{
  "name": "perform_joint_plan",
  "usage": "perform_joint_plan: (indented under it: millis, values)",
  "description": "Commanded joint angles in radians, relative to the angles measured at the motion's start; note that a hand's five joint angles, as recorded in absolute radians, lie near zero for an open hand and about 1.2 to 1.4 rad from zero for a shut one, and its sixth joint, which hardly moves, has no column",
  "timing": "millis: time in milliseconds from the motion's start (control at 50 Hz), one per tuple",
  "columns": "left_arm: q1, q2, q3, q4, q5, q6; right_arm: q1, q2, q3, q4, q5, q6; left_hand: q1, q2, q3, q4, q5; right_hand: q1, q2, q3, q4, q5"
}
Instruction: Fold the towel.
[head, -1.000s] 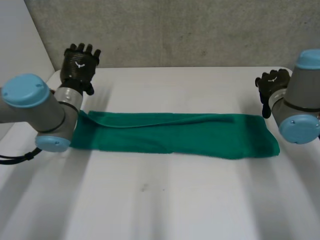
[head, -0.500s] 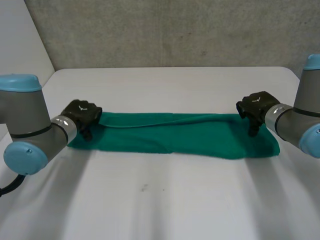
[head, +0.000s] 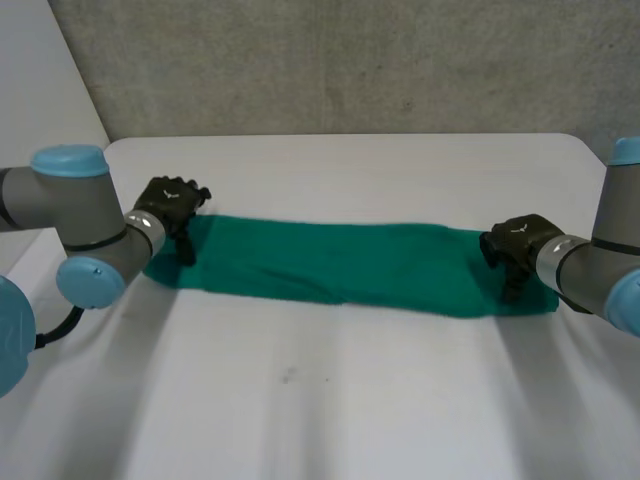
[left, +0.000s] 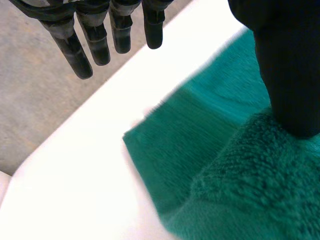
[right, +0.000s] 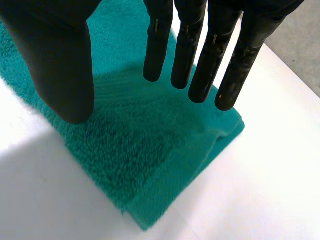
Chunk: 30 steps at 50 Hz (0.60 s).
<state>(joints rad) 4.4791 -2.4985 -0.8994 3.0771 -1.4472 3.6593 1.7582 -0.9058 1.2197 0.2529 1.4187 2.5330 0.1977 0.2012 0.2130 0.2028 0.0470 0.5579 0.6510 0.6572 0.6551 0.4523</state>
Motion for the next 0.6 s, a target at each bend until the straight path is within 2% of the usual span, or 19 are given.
perform_joint_plan:
  millis: [20,140,240,460,500,520,540,560,600]
  values:
    - [0.003,0.098,-0.081,0.011,0.011,-0.074,-0.032,-0.039,0.083,-0.011,-0.007,0.000,-0.019,-0.023,-0.035,-0.025,-0.043,0.196,0.103,0.097,0.099,0.128]
    - [0.003,0.154,-0.188,0.023,0.011,-0.073,-0.068,-0.064,0.133,-0.044,-0.009,0.000,-0.019,-0.023,-0.035,-0.025,-0.043,0.179,0.086,0.080,0.082,0.110]
    - [0.008,0.193,-0.269,0.025,0.010,-0.058,-0.086,-0.067,0.176,-0.109,-0.009,0.003,-0.016,-0.020,-0.032,-0.022,-0.040,0.076,-0.017,-0.023,-0.021,0.007]
    - [0.052,0.280,-0.384,0.025,0.011,-0.053,-0.123,-0.045,0.215,-0.158,-0.009,0.015,-0.016,-0.020,-0.032,-0.022,-0.040,0.085,-0.008,-0.014,-0.012,0.016]
    - [0.058,0.296,-0.395,0.025,0.011,-0.054,-0.128,-0.036,0.218,-0.168,-0.007,0.015,-0.016,-0.020,-0.032,-0.022,-0.040,0.164,0.070,0.064,0.066,0.095]
    - [0.060,0.300,-0.398,0.025,0.011,-0.056,-0.132,-0.033,0.219,-0.176,-0.007,0.015,-0.016,-0.020,-0.032,-0.022,-0.040,0.298,0.205,0.199,0.201,0.229]
    - [0.061,0.305,-0.403,0.025,0.011,-0.056,-0.140,-0.030,0.219,-0.204,-0.001,0.016,-0.016,-0.020,-0.032,-0.022,-0.040,0.709,0.616,0.610,0.612,0.640]
    - [0.063,0.314,-0.411,0.025,0.011,-0.056,-0.146,-0.030,0.221,-0.224,0.003,0.018,-0.016,-0.020,-0.032,-0.022,-0.040,0.837,0.744,0.738,0.740,0.768]
    - [0.063,0.320,-0.414,0.025,0.011,-0.056,-0.163,-0.035,0.230,-0.266,0.012,0.018,-0.016,-0.020,-0.032,-0.022,-0.040,0.838,0.745,0.739,0.741,0.769]
